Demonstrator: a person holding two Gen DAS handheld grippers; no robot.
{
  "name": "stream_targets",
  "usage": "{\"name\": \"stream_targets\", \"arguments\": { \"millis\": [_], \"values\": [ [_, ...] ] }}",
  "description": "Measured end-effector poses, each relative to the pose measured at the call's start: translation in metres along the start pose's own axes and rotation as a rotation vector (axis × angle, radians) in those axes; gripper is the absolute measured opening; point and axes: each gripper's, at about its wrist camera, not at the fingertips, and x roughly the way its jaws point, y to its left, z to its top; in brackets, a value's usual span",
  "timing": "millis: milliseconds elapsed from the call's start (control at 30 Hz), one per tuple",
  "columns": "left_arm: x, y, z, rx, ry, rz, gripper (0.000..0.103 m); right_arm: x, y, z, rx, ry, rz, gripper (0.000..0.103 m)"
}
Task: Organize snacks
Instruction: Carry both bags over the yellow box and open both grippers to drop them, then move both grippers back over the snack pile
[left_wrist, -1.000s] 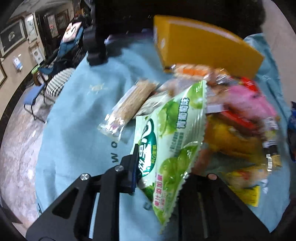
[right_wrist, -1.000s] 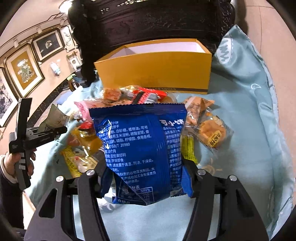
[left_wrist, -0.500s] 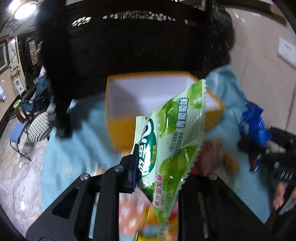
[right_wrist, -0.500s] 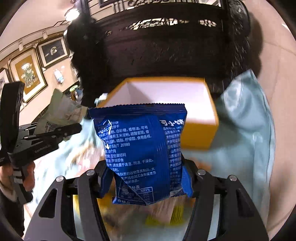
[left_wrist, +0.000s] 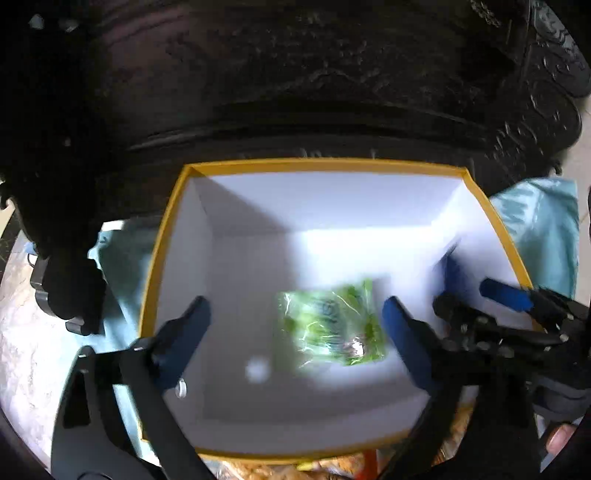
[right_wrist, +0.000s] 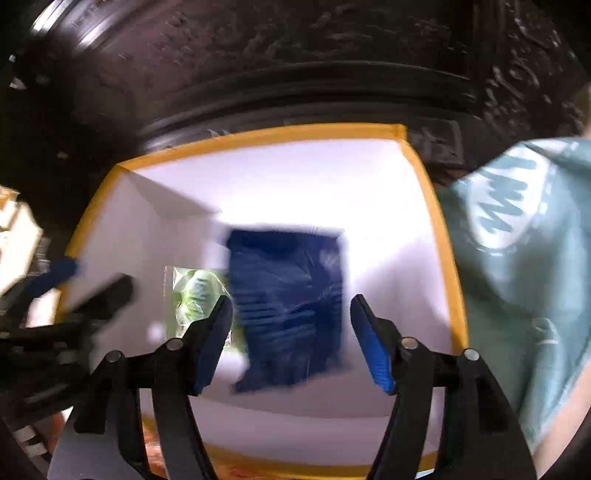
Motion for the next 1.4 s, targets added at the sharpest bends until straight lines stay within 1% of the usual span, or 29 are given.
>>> {"name": "stream_targets", "arguments": {
  "millis": [67,100,133,200,267,300,333,367,400,467,533,567,600,633,700,733,800,900,933,1000,1100,1167,1300,1400],
  "values": [
    [-0.001,0.000,-0.004,0.005,0.016,-0.029,0.097,-0.012,-0.002,-0.005,0.004,-0.050,0.003,0.072],
    [-0.005,0.001,-0.009,0.008,0.021,-0.038,0.097,-0.022,-0.003,-0.009,0.011,-0.084,0.003,0.075],
    [-0.011,0.001,-0.014,0.020,0.025,-0.040,0.097,-0.040,-0.003,-0.014,0.012,-0.140,0.015,0.076],
    [-0.033,0.001,-0.027,0.050,0.016,-0.066,0.097,-0.064,-0.006,-0.023,0.007,-0.187,0.058,0.077],
    [-0.061,0.006,-0.044,0.055,-0.016,-0.113,0.097,-0.095,-0.007,-0.051,-0.010,-0.218,0.142,0.083],
    [-0.077,0.011,-0.057,0.058,-0.033,-0.137,0.098,-0.104,-0.005,-0.065,-0.028,-0.222,0.160,0.094],
    [-0.090,0.016,-0.069,0.057,-0.049,-0.154,0.099,-0.118,-0.003,-0.089,-0.063,-0.235,0.176,0.102],
    [-0.106,0.022,-0.086,0.048,-0.071,-0.188,0.100,-0.126,-0.002,-0.104,-0.084,-0.252,0.187,0.102],
    [-0.114,0.026,-0.097,0.045,-0.080,-0.205,0.100,-0.133,-0.002,-0.122,-0.108,-0.266,0.200,0.102],
    [-0.130,0.032,-0.127,0.033,-0.084,-0.224,0.101,-0.140,-0.001,-0.151,-0.115,-0.251,0.211,0.102],
    [-0.137,0.038,-0.163,0.033,-0.031,-0.234,0.101,-0.141,-0.003,-0.180,-0.096,-0.202,0.250,0.102],
    [-0.137,0.039,-0.176,0.033,-0.012,-0.238,0.101,-0.140,-0.004,-0.189,-0.095,-0.182,0.255,0.102],
    [-0.137,0.041,-0.195,0.029,0.013,-0.247,0.101,-0.139,-0.002,-0.204,-0.102,-0.158,0.248,0.102],
    [-0.138,0.041,-0.211,0.034,0.031,-0.239,0.101,-0.138,0.000,-0.213,-0.111,-0.148,0.233,0.102],
    [-0.138,0.041,-0.240,0.066,0.055,-0.212,0.101,-0.140,0.001,-0.232,-0.127,-0.139,0.203,0.102],
    [-0.137,0.040,-0.252,0.079,0.063,-0.197,0.101,-0.142,-0.001,-0.240,-0.117,-0.134,0.207,0.102],
    [-0.133,0.039,-0.271,0.093,0.072,-0.194,0.101,-0.144,-0.006,-0.252,-0.087,-0.126,0.216,0.102],
    [-0.130,0.033,-0.290,0.109,0.104,-0.209,0.101,-0.146,-0.021,-0.264,-0.035,-0.129,0.172,0.102],
    [-0.130,0.030,-0.293,0.121,0.100,-0.213,0.101,-0.146,-0.025,-0.267,-0.022,-0.130,0.150,0.102],
    [-0.131,0.026,-0.297,0.139,0.073,-0.192,0.101,-0.142,-0.034,-0.272,-0.006,-0.129,0.054,0.102],
    [-0.130,0.027,-0.301,0.137,0.060,-0.189,0.101,-0.129,-0.042,-0.271,-0.029,-0.112,-0.047,0.102],
    [-0.129,0.028,-0.301,0.127,0.058,-0.200,0.101,-0.118,-0.045,-0.270,-0.056,-0.093,-0.074,0.102],
    [-0.125,0.038,-0.300,0.094,0.067,-0.194,0.101,-0.084,-0.043,-0.258,-0.125,-0.042,-0.156,0.102],
    [-0.122,0.045,-0.301,0.078,0.077,-0.189,0.101,-0.072,-0.048,-0.244,-0.095,-0.033,-0.140,0.100]
  ]
}}
